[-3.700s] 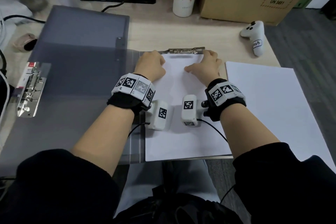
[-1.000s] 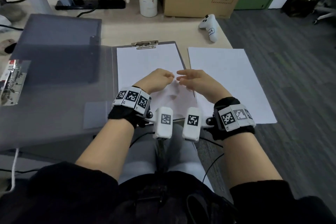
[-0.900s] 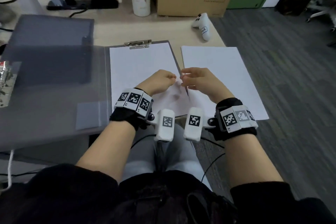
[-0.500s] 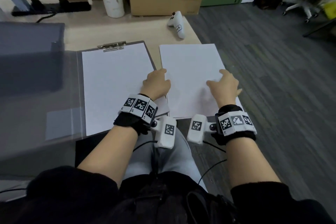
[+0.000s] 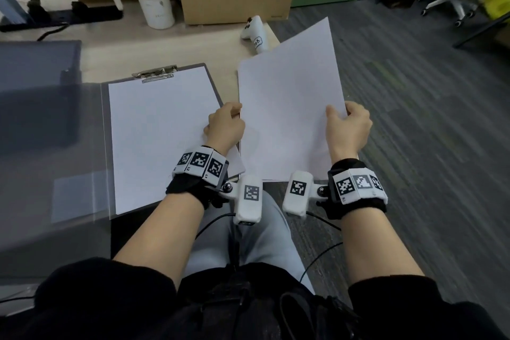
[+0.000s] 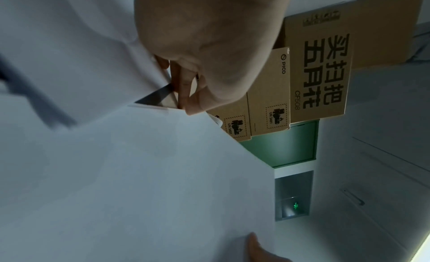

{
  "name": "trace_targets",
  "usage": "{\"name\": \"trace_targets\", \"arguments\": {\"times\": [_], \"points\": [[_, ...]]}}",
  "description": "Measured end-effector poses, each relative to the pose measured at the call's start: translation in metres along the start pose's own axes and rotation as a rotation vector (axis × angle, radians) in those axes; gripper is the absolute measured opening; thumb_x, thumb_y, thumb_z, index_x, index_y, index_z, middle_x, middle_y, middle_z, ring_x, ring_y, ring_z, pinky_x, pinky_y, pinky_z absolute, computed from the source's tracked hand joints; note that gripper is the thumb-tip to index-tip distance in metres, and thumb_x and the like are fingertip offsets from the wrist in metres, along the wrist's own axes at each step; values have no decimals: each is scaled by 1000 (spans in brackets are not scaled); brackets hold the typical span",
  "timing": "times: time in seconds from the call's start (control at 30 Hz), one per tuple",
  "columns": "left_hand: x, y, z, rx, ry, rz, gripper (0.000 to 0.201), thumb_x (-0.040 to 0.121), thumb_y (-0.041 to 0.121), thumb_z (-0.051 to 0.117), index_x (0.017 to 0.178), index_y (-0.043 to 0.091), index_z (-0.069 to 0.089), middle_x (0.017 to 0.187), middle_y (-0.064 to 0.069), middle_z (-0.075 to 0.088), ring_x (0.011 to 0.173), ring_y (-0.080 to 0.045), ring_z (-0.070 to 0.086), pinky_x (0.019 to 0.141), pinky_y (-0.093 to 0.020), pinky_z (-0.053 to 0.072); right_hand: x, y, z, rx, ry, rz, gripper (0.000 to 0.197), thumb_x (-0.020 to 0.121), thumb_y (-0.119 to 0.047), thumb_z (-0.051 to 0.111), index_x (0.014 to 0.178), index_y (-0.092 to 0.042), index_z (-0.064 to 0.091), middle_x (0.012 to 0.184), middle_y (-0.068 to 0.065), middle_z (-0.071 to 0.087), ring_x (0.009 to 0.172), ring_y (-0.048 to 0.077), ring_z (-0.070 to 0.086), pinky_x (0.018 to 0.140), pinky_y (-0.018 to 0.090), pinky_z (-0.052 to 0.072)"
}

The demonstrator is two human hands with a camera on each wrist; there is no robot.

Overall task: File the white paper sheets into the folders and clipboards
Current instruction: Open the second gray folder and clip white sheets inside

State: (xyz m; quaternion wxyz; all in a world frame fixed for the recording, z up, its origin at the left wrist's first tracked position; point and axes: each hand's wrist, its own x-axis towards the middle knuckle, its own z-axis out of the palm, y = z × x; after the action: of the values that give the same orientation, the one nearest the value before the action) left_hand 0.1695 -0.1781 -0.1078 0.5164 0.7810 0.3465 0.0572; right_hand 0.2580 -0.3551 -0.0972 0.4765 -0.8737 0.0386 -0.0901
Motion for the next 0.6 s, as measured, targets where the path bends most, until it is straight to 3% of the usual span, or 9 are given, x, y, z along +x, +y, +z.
{"name": "trace_targets", "arguments": {"times": [0.1,0.17,0.23,0.37,0.43,0.5,0.6], "points": [[20,-14,4,-84,-4,-10,58,62,23,42,118,29,57,125,3,61,121,-22,53,106,-46,40,-3,-16,-5,54,84,-88,22,87,-22,57,99,-5,66,108,9,63,97,28,59,80,35,43],[30,-16,7,-71,-17,-42,44,61,27,41,103,30,56,119,-4,61,114,-30,55,103,-47,43,-4,-28,-7,108,141,-165,22,88,-21,57,98,-3,65,106,9,63,94,26,59,72,28,37],[16,5,2,-111,-33,-27,32,69,29,44,98,21,54,111,-10,61,107,-36,58,99,-50,46,-6,-39,-9,143,192,-261,21,87,-19,58,95,0,64,102,11,63,86,24,57,68,24,30],[7,38,-13,-381,70,175,23,92,8,42,113,6,51,109,-12,63,102,-28,62,93,-40,50,-6,-58,-12,287,262,-412,18,85,-14,58,83,3,61,82,5,52,69,12,44,61,19,27],[7,49,-25,-463,131,309,16,94,4,39,101,11,51,99,-10,61,92,-23,59,86,-36,48,-4,-66,-13,408,233,-436,11,85,-13,55,74,-11,57,76,-6,47,63,4,42,61,18,31],[7,57,-37,-500,200,423,21,94,3,38,87,20,47,89,-4,59,87,-20,55,81,-37,48,-5,-73,-14,536,174,-401,23,87,-12,54,70,-27,46,69,-13,45,58,-5,40,60,18,34],[5,58,-53,-525,266,544,20,93,5,37,89,21,49,92,1,60,89,-16,56,85,-33,48,-7,-73,-15,715,47,-357,23,86,-10,61,72,-25,50,67,-15,53,60,-4,47,63,19,40]]}}
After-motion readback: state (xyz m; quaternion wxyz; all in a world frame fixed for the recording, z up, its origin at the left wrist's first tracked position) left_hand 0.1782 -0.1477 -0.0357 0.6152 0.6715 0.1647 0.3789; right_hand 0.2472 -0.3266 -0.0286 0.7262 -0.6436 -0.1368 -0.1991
